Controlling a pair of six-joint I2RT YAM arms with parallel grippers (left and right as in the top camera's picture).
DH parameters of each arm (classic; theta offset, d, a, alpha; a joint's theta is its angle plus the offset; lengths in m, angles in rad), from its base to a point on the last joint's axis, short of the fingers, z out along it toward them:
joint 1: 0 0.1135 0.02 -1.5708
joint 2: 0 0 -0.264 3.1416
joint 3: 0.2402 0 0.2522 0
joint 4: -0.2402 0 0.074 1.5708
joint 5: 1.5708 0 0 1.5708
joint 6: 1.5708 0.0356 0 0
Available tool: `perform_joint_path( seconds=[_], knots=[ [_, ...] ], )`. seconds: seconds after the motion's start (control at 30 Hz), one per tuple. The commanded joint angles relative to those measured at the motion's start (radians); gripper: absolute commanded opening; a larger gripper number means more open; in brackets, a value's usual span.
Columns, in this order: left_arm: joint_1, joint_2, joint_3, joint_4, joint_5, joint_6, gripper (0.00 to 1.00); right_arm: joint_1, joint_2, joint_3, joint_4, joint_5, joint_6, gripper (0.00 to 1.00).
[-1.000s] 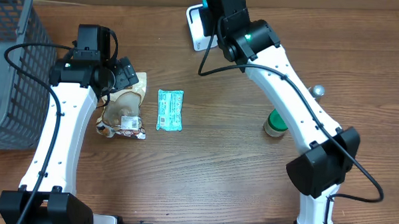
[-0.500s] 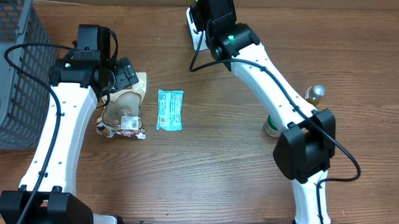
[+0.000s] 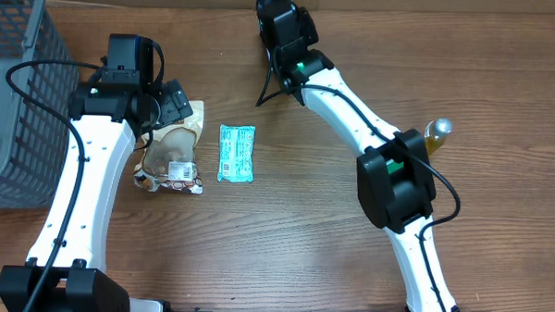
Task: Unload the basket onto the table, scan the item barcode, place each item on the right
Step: 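Carry the tissue pack up to the white scanner and hold it there, then move the tissue pack down to table right and release it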
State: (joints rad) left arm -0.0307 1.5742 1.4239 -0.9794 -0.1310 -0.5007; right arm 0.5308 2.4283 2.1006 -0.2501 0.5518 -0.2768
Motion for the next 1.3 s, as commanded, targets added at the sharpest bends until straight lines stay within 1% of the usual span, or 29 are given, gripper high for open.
perform_joint_path(
  seconds=[0.0, 0.3, 0.4, 1.07, 1.2, 1.27],
  knots=[
    [0.003, 0.003, 0.009, 0.0, 0.001, 0.007, 1.0, 0.002, 0.021, 0.0, 0.022, 0.024, -0.09, 0.04],
    [0.003, 0.003, 0.009, 0.0, 0.001, 0.007, 1.0, -0.006, 0.036, 0.0, 0.058, 0.024, -0.097, 0.04],
    [0.003, 0.003, 0.009, 0.0, 0.001, 0.007, 0.99, -0.006, 0.036, 0.0, 0.071, 0.023, -0.123, 0.04],
    [0.003, 0.003, 0.009, 0.0, 0.001, 0.007, 0.99, -0.027, 0.035, 0.001, 0.017, 0.027, -0.117, 0.04],
    [0.003, 0.003, 0.009, 0.0, 0.001, 0.007, 0.99, -0.021, -0.021, 0.002, 0.006, 0.101, -0.117, 0.04],
    [0.003, 0.003, 0.009, 0.0, 0.001, 0.007, 1.0, -0.013, -0.074, 0.002, -0.032, 0.129, -0.116, 0.04]
  ],
)
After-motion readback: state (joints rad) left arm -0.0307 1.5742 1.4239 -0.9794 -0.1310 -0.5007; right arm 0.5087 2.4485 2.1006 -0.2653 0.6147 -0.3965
